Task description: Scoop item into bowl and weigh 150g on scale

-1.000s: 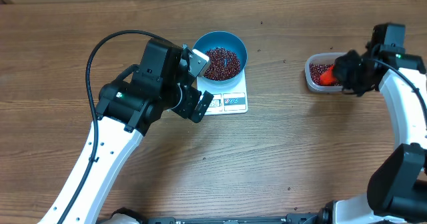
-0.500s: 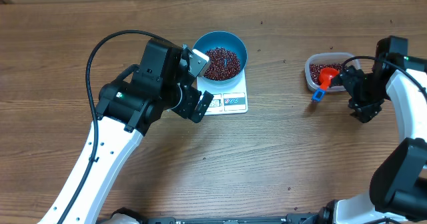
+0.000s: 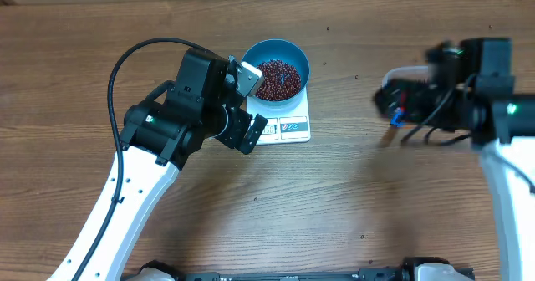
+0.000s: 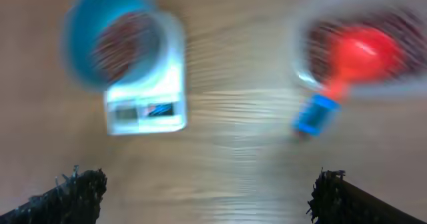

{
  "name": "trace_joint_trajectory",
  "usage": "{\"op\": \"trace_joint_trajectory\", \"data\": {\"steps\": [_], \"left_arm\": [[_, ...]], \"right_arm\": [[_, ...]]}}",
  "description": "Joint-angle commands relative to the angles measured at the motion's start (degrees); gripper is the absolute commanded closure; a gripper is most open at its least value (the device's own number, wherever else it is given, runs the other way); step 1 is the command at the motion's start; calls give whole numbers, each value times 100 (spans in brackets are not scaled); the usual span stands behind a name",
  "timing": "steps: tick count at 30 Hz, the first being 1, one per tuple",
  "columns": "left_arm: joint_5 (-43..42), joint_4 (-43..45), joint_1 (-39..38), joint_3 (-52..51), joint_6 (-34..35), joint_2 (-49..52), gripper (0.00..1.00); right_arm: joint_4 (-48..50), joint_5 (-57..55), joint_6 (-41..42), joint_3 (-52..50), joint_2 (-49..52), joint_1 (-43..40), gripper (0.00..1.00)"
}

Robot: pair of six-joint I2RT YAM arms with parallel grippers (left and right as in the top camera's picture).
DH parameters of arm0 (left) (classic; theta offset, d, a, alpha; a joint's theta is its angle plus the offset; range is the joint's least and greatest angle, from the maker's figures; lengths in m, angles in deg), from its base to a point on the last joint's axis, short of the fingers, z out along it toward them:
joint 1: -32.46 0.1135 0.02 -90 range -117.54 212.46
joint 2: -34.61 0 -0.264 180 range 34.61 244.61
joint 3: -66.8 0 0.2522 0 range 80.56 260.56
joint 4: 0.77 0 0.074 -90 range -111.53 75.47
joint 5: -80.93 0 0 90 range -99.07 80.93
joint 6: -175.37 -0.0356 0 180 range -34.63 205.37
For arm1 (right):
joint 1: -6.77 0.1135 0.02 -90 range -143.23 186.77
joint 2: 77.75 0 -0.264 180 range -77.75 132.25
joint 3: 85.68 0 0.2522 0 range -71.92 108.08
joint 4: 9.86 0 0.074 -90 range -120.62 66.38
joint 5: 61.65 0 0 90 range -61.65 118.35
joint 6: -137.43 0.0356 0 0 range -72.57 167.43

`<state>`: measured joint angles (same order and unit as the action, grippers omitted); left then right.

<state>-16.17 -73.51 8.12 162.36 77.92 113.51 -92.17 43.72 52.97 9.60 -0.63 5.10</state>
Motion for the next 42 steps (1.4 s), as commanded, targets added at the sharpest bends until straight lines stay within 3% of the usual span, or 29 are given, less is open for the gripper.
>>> {"op": "trace_joint_trajectory", "data": {"steps": [1, 25, 31, 42], "left_arm": [[2, 9, -7, 42, 59, 17, 0], [2, 9, -4, 42, 59, 17, 0], [2, 9, -4, 42, 59, 17, 0], [2, 9, -4, 39, 59, 17, 0]], "right_arm": [[7, 422, -1163, 142, -428, 693, 0], [-404, 116, -1163, 125, -511, 916, 0], [81, -140, -1165, -588, -1694, 916, 0], [2841, 0, -1113, -4459, -5556, 916, 0]]}}
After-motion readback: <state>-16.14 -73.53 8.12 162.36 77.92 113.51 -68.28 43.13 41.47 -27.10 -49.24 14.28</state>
